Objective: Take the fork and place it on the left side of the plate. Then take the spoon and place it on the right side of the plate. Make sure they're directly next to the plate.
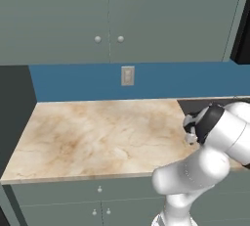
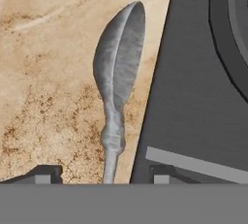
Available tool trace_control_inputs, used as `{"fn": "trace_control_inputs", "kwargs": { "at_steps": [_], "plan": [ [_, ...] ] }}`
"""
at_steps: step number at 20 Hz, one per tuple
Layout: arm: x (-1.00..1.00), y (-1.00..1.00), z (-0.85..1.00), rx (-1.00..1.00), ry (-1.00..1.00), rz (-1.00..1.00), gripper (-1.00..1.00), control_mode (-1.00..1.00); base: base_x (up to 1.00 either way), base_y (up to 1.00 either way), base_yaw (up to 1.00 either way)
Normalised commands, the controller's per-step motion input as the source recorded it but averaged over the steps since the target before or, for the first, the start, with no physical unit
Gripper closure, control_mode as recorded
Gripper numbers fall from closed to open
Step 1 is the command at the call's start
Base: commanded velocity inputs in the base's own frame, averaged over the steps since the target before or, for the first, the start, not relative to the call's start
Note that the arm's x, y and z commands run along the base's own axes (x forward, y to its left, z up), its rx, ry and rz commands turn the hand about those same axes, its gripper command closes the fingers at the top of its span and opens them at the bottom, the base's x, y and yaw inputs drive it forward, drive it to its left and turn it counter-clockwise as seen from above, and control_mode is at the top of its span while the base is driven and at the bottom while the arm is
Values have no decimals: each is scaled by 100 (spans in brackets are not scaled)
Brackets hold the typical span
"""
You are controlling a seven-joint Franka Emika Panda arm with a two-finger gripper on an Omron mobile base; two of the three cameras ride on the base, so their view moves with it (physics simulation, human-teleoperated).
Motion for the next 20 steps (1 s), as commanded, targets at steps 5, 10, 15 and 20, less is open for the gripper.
{"fn": "trace_control_inputs", "kwargs": {
  "at_steps": [5,10,15,20],
  "plan": [
    [-13,5,-47,2,0,2,100,-100,0,0,0],
    [-19,27,-16,4,0,1,100,-100,0,0,0],
    [-39,25,23,1,0,3,100,-100,0,0,0],
    [-89,31,90,0,0,3,100,-100,0,0,0]
  ]
}}
